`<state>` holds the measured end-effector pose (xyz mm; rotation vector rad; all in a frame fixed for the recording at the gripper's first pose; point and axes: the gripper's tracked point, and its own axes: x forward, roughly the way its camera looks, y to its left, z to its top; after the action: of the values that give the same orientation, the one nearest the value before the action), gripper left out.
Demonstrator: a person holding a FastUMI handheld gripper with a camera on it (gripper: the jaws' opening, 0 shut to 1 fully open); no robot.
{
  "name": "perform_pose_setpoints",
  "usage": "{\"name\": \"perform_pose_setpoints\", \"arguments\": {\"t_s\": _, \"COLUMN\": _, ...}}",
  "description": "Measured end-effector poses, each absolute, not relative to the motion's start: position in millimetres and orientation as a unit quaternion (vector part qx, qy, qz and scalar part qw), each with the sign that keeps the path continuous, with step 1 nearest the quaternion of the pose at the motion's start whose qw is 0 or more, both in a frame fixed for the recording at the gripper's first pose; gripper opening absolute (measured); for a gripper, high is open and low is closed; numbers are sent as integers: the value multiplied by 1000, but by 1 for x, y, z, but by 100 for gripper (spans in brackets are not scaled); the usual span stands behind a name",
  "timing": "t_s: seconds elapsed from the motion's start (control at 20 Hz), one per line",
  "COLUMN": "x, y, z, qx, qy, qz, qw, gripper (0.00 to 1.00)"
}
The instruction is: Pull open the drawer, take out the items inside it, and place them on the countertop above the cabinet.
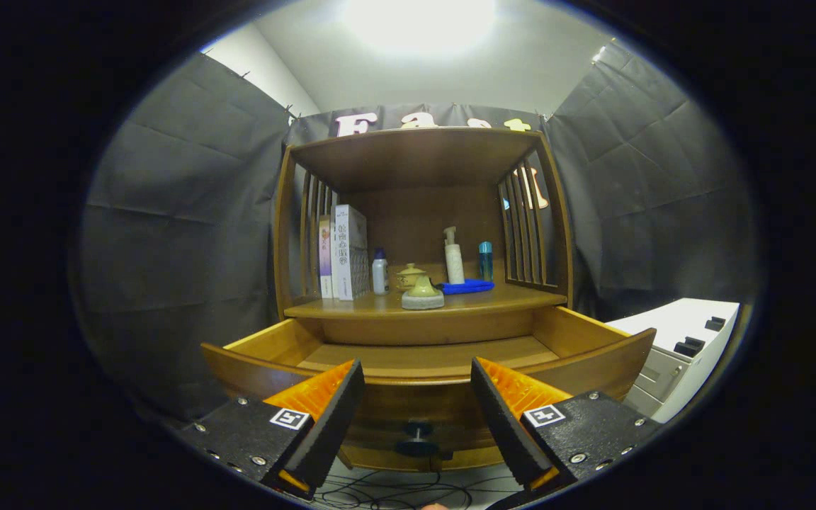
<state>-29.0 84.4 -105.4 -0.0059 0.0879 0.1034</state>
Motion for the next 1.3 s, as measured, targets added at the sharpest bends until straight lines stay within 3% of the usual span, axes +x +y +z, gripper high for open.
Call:
{"name": "perform_pose_setpoints", "arguments": {"t_s": 0.65, "x": -29, "y": 85, "z": -180, "qx": -15, "qy": 103, "qz": 52, "qw": 993, "gripper": 94}}
{"name": "perform_pose_setpoints", "arguments": {"t_s": 1.3, "x": -14, "y": 86, "z": -191, "qx": -11, "qy": 109, "qz": 26, "qw": 994, "gripper": 93}}
